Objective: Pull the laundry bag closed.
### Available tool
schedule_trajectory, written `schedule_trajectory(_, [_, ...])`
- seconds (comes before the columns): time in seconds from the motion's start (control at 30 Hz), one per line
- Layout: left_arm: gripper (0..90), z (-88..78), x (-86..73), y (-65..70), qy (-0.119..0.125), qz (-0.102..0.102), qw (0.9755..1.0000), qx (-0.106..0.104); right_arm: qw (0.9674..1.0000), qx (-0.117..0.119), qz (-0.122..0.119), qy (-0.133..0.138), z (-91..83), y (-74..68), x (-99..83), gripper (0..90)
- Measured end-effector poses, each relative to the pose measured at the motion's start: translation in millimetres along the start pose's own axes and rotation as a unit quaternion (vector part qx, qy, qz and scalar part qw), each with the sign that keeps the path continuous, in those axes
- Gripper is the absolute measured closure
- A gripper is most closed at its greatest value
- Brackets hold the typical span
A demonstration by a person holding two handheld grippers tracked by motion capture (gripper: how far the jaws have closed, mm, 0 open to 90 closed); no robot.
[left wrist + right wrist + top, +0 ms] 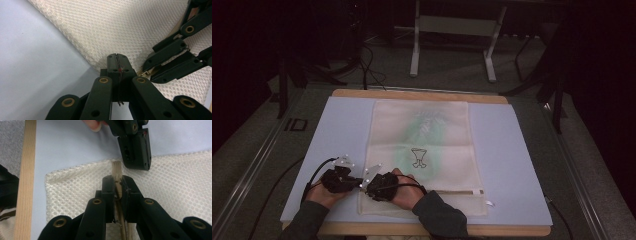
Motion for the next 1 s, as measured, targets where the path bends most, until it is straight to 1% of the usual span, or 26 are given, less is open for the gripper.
schedule_trajectory(0.1, [90.0,0.0,0.0,0.0,0.0,0.002,1.0,0.0,1.0,-0.005,-0.005,-0.003,-1.4,-0.6,-0.3,81.9])
schedule_trajectory(0.23, [90.0,-0.1,-0.1,-0.5,0.0,-0.002,1.0,-0.004,0.9999,-0.009,-0.009,-0.011,-3.7,-1.3,-1.5,81.9])
schedule_trajectory(0.5, [90.0,0.0,-0.1,-0.5,0.001,0.0,1.0,-0.004,0.9996,-0.012,-0.016,-0.022,-6.1,-2.4,-2.6,81.9])
schedule_trajectory(0.7, [90.0,-0.1,-0.1,-0.6,0.001,-0.001,1.0,-0.004,0.9994,-0.014,-0.018,-0.026,-8.3,-1.8,-4.7,81.9])
schedule_trajectory(0.8, [90.0,0.0,-0.1,-0.7,0.001,-0.001,1.0,-0.005,0.9993,-0.017,-0.012,-0.032,-11.4,-1.9,-6.9,81.9])
schedule_trajectory(1.0, [90.0,0.0,-0.1,-0.7,0.001,-0.001,1.0,-0.005,0.999,-0.019,-0.011,-0.039,-15.4,-2.1,-9.4,81.9])
Point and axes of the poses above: each handheld gripper's, and its own axes: z roughly forward along the jaws, x roughly out of its top, y roughly to its right, the point moved 6 cm from there along z, roughly forward along the jaws, and after that the axes turned 1 degree about z, right-handed, at the moved point
